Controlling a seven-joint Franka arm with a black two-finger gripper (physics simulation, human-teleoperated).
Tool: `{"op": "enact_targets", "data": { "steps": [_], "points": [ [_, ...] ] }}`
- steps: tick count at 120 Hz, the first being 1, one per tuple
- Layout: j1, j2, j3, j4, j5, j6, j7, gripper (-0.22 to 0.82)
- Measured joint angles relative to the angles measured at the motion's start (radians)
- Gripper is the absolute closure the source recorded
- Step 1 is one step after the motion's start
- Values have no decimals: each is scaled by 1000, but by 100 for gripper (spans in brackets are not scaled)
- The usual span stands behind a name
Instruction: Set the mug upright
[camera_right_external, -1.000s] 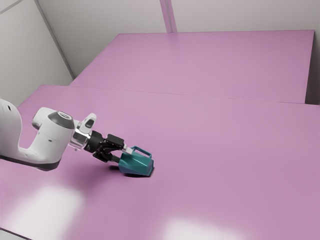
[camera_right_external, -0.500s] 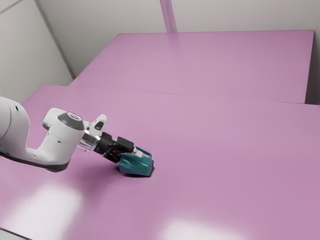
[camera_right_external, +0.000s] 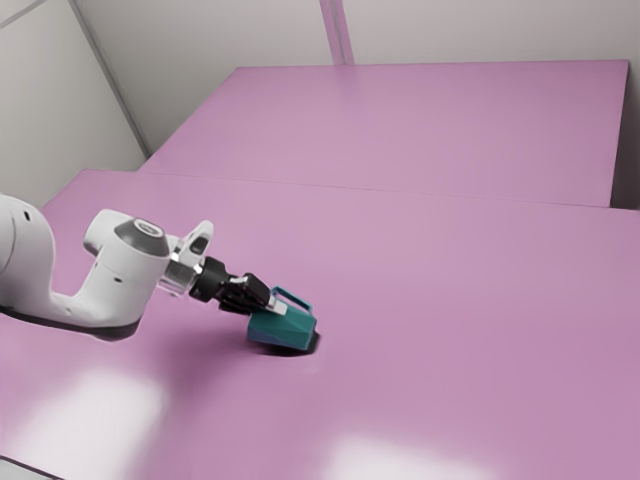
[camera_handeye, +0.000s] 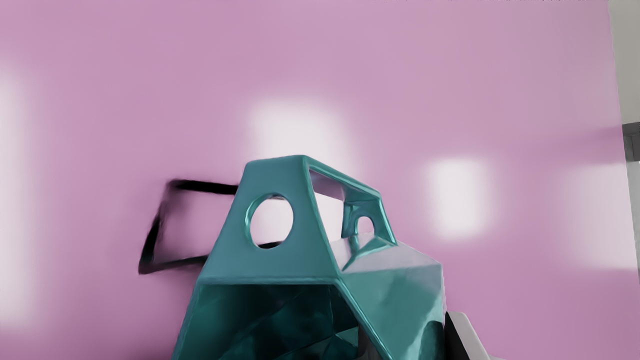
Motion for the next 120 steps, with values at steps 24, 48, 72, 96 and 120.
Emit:
{"op": "enact_targets", "data": {
  "steps": [24, 48, 72, 96, 120],
  "points": [
    [-20, -42, 1, -1, 9, 22, 0, 74],
    [-18, -100, 1, 1, 74, 31, -18, 76],
    [-13, -122, 2, 34, 329, 30, -81, 77],
    [-9, -125, 0, 100, 638, -10, -192, 77],
    [-10, -124, -12, 133, 871, -57, -325, 77]
  ]
}}
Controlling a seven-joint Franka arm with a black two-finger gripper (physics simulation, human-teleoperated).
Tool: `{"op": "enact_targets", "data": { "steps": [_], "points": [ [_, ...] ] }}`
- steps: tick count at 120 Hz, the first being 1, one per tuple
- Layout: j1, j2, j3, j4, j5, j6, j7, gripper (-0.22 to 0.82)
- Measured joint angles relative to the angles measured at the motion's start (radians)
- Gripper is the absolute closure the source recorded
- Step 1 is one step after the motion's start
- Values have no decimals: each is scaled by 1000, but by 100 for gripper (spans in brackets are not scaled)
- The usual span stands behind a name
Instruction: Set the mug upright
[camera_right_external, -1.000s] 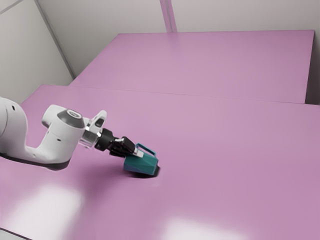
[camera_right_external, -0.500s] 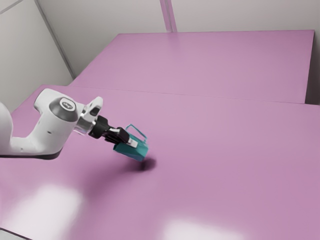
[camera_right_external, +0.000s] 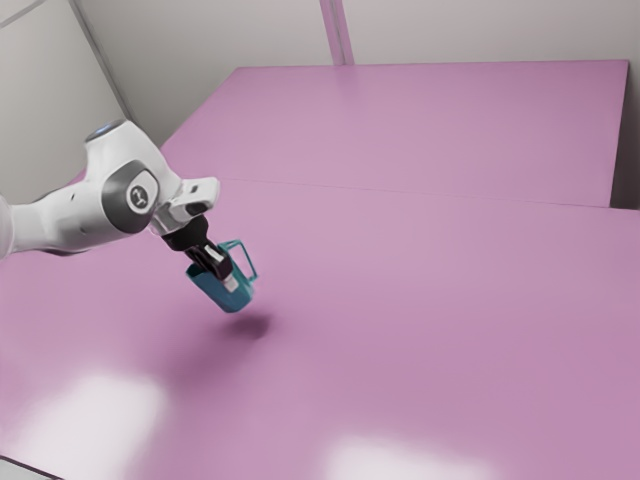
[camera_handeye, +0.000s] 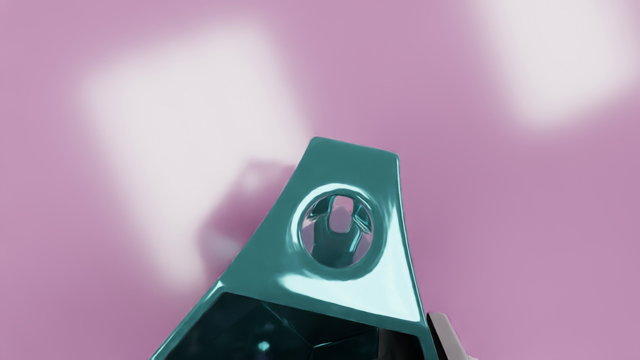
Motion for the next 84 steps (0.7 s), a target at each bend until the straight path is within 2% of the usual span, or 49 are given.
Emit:
{"op": "enact_targets", "data": {
  "steps": [34, 84],
  "points": [
    [-5, -14, -19, -4, 200, -30, -190, 78],
    [-27, -8, -43, -42, 294, 12, -444, 78]
  ]
}}
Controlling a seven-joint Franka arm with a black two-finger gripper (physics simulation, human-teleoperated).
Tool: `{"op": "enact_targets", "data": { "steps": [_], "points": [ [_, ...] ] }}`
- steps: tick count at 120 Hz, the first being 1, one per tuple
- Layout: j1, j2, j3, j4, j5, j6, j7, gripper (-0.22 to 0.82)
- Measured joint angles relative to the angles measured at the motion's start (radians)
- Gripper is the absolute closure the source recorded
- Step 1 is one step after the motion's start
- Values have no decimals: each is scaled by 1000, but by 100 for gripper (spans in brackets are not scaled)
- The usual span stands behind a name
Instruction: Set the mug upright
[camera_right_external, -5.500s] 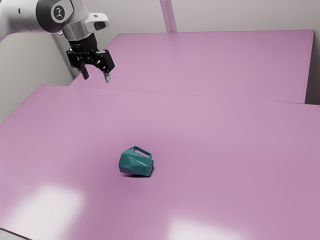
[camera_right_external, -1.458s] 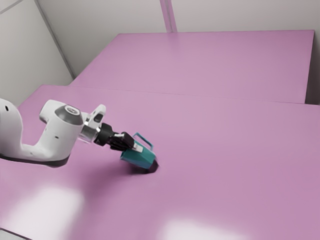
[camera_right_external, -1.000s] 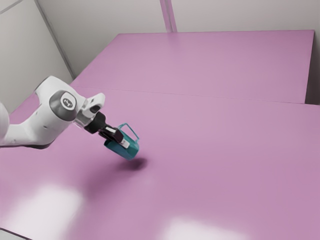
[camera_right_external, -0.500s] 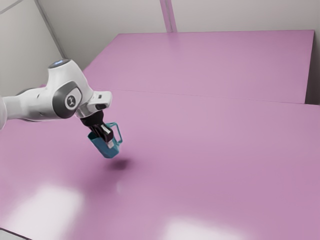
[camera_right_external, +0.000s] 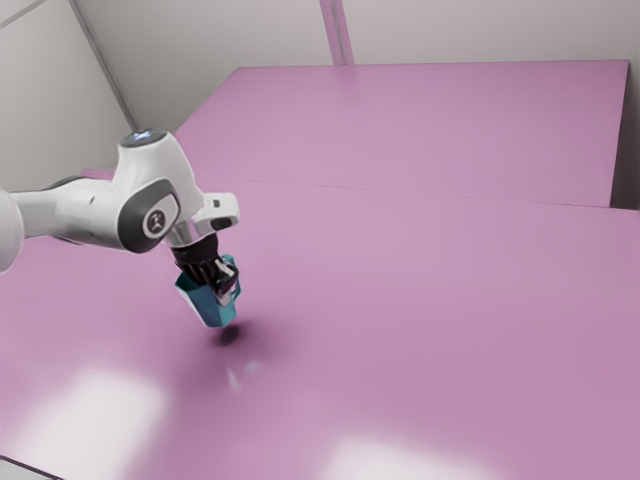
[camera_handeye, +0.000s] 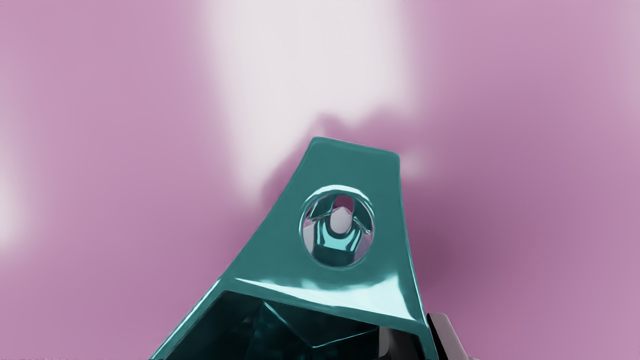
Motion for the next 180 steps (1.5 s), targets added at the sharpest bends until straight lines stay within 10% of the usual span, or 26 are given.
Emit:
{"op": "enact_targets", "data": {
  "steps": [136, 180],
  "points": [
    [-9, 110, -1, -5, 21, 107, -273, 77],
    [-24, 52, -1, -4, 4, 106, -271, 18]
  ]
}}
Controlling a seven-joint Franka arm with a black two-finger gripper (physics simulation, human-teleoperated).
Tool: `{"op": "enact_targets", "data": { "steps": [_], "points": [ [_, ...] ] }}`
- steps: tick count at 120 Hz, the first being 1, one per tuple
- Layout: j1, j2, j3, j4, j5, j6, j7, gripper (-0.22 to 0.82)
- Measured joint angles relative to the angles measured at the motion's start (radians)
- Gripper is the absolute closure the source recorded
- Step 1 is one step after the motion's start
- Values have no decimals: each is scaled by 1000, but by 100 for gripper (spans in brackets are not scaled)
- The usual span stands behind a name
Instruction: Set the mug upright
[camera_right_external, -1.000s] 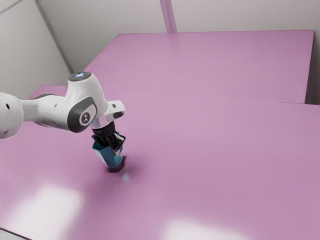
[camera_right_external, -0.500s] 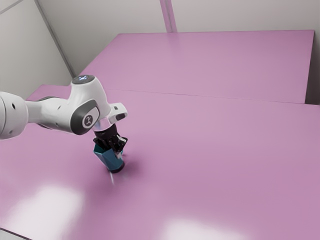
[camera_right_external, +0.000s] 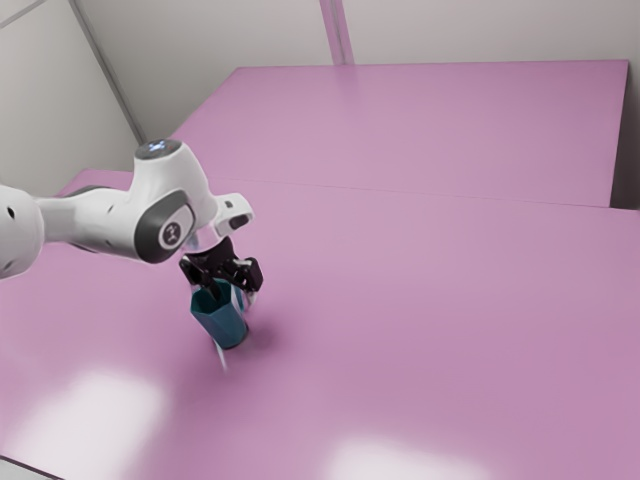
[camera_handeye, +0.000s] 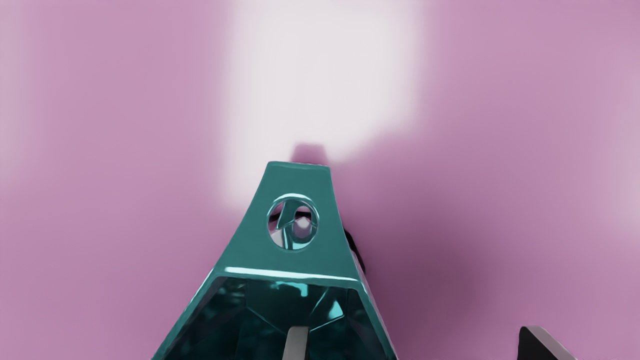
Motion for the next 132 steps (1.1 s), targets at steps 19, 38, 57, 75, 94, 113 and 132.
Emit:
{"op": "enact_targets", "data": {
  "steps": [19, 38, 57, 75, 94, 113, 132],
  "points": [
    [-6, -68, -4, 0, -1, -9, 2, 9],
    [12, -102, -32, 29, -2, -45, 5, 5],
    [94, -71, -150, 155, -8, -133, 6, 3],
    [107, -28, -168, 298, -13, -254, 7, 2],
    [108, 18, -167, 443, -15, -393, 8, 2],
    [111, 53, -165, 579, -16, -514, 8, 2],
    [116, 80, -163, 667, -15, -588, 8, 1]
  ]
}}
